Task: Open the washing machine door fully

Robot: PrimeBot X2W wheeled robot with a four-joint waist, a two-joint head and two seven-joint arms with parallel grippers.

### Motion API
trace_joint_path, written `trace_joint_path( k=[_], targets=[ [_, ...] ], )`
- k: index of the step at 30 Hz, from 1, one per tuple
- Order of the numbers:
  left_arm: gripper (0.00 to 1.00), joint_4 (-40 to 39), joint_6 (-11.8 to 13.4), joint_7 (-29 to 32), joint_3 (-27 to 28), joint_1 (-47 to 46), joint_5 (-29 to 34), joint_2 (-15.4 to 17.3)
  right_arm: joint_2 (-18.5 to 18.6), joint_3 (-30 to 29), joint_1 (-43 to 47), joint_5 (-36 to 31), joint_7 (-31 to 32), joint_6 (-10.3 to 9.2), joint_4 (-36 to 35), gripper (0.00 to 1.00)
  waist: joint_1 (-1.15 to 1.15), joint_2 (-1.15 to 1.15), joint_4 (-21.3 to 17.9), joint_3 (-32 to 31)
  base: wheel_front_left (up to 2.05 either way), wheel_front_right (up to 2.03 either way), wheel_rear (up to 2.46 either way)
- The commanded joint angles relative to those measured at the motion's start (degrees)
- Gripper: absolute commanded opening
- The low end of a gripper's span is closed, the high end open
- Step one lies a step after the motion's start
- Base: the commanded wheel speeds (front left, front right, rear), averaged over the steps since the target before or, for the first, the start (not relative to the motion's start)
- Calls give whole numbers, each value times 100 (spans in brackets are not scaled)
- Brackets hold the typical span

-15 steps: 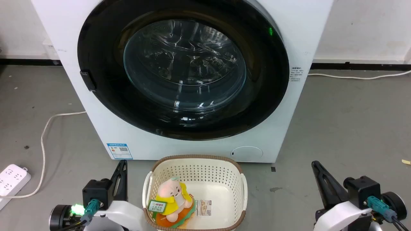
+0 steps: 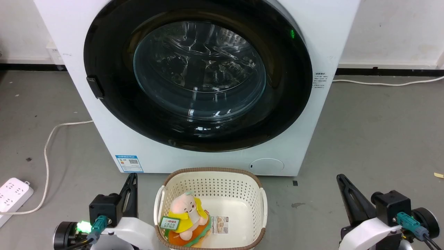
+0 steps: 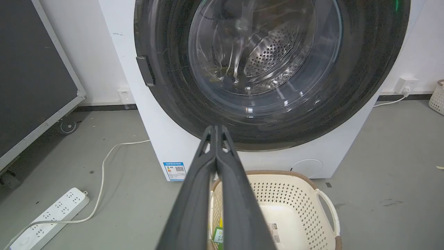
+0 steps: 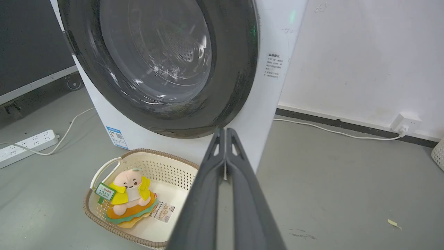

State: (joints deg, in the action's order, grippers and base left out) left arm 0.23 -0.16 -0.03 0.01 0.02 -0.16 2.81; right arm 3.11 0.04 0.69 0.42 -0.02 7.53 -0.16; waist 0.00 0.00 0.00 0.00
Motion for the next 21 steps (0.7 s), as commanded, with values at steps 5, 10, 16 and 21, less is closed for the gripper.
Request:
trace_joint_path(
  k=[5,10,16,21],
  targets=[
    [0,-23,16,3,-1,-2,16,7,-24,-4,-69,-42,2,-4,16,0,0,0,0,0,0,0,0],
    [0,-23,16,3,-1,-2,16,7,-24,-4,-69,-42,2,-4,16,0,0,0,0,0,0,0,0],
    [100,2,0,0,3,0,-1,0,1,5,2,4,0,0,-1,100,0,0,0,0,0,0,0],
    [100,22,11,-52,-38,-9,9,0,0,7,11,56,-48,0,1,100,0,0,-1,1,0,0,0]
  ],
)
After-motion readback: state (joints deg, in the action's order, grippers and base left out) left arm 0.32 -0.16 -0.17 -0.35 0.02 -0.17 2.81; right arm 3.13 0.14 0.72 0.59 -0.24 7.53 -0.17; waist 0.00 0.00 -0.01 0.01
